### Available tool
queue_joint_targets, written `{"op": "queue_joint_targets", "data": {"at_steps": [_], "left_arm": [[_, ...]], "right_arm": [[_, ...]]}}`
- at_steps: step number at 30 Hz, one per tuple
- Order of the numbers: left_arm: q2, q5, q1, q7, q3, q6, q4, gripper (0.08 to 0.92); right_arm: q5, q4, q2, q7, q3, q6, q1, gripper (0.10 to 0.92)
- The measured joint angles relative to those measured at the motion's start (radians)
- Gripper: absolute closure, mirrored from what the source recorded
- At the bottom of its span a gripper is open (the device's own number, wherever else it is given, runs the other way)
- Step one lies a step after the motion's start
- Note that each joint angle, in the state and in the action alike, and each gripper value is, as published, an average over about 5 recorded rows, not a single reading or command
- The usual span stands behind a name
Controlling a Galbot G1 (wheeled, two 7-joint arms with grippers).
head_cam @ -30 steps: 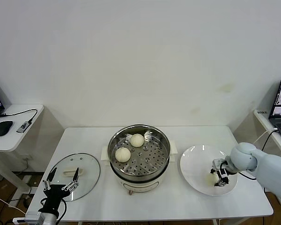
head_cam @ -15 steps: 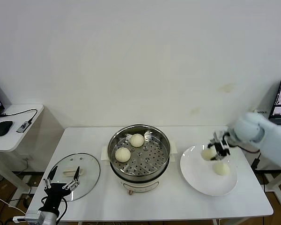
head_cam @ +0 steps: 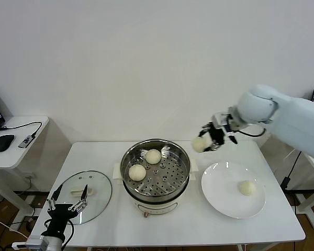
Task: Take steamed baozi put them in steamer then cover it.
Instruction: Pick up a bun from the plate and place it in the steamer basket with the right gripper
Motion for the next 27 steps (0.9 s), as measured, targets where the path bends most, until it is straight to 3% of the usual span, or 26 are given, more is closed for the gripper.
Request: {"op": "queue_joint_targets", "data": {"at_steps": [9,27], "left_arm": [[-0.014,0.001,0.002,-0.001,-0.017,0.001,-0.011,0.177],[-0.038,0.003,0.010,-0.004,-0.033,0.001,-0.023,0.177]], "right_arm": [[-0.023,-0.006,0.148,0.034,-0.080,0.147,-0.003,0.457],[-0.227,-0.065,0.347,0.029,-0.163,0.425,-0.059,0.448]]}}
